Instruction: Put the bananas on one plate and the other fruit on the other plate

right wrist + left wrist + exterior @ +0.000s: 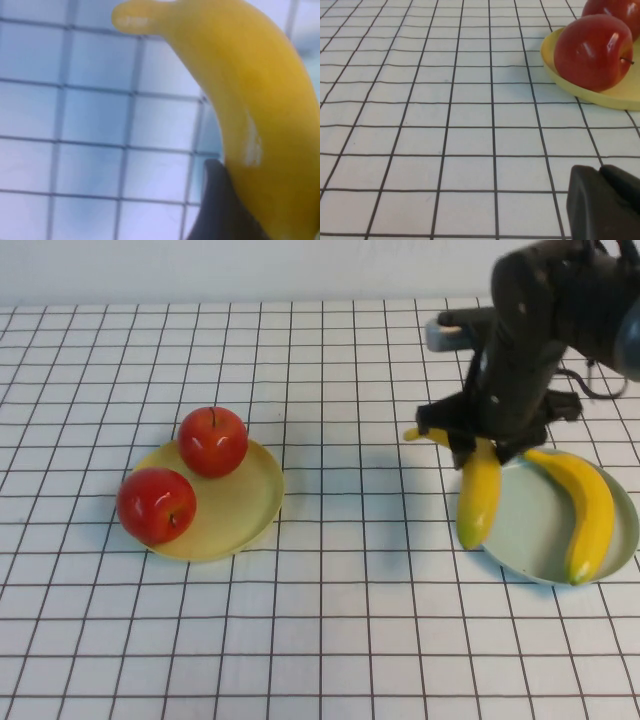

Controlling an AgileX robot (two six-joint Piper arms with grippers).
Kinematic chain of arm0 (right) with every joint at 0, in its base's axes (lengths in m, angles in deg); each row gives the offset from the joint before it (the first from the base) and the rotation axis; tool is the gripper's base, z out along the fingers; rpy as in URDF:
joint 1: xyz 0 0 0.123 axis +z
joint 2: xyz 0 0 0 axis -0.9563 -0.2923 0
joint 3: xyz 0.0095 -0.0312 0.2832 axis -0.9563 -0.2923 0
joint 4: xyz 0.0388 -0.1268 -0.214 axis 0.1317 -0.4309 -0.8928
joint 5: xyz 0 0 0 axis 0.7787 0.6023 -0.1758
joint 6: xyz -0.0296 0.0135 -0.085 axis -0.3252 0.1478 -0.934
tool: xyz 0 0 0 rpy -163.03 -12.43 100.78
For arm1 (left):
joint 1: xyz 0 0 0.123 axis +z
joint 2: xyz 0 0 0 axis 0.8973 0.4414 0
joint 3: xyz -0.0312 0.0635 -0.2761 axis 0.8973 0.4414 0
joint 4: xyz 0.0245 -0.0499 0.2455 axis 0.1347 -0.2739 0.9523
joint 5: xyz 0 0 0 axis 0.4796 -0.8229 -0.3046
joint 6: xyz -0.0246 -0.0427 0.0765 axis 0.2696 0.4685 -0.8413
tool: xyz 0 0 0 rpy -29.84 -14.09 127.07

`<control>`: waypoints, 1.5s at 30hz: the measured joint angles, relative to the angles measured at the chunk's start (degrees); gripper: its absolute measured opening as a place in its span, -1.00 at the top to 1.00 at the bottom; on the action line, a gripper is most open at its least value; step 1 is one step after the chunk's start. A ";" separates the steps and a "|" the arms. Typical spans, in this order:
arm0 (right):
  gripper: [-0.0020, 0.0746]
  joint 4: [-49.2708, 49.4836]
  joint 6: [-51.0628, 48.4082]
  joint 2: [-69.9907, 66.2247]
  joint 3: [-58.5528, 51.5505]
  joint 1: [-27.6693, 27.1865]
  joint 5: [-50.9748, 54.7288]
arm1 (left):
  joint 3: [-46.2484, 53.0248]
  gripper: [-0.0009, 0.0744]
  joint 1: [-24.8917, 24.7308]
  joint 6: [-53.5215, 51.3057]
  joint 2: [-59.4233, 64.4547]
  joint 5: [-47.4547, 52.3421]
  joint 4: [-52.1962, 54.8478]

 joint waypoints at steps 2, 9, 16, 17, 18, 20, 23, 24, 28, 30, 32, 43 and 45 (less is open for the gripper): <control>0.06 0.00 2.60 3.78 -8.33 -1.32 -4.57 | 0.00 0.97 0.00 0.00 0.00 0.00 0.00; 0.06 0.00 2.40 10.68 -25.45 -5.64 -14.44 | 0.00 0.97 0.00 0.00 0.00 0.00 0.00; -0.08 -0.38 -0.19 9.98 -26.15 -7.14 -17.79 | 0.00 0.97 0.00 0.00 0.00 0.00 0.00; -0.16 -0.50 -0.23 9.98 -26.15 -7.14 -18.39 | 0.00 0.97 0.00 0.00 0.00 0.00 0.00; -0.25 -0.50 -0.33 9.98 -26.15 -7.14 -19.15 | 0.00 0.97 0.00 0.00 0.00 0.00 0.00; -0.34 -0.58 -0.37 10.11 -26.15 -7.14 -20.49 | 0.00 0.97 0.00 0.00 0.00 0.00 0.00; -0.34 -0.46 -0.37 12.12 -26.40 -7.14 -22.47 | 0.00 0.97 0.00 0.00 0.00 0.00 0.00; -0.31 -0.46 -0.37 13.14 -26.40 -7.14 -23.23 | 0.00 0.97 0.00 0.00 0.00 0.00 0.00; 0.10 -0.34 -0.37 21.60 -28.68 -7.02 -29.55 | 0.00 0.97 0.00 0.00 0.00 0.00 0.00; 0.39 -0.62 -0.37 27.16 -33.27 -6.53 -37.34 | 0.00 0.97 0.00 0.00 0.00 0.00 0.00; 0.71 -0.90 -0.37 33.91 -40.11 -6.25 -49.79 | 0.00 0.97 0.00 0.00 0.00 0.00 0.00; 0.98 -14.14 0.83 59.11 -63.24 -6.26 -76.99 | 0.00 0.97 0.00 0.00 0.00 0.00 0.00; 0.98 -14.84 2.50 61.32 -64.58 -6.26 -74.75 | 0.00 0.97 0.00 0.00 0.00 0.00 0.00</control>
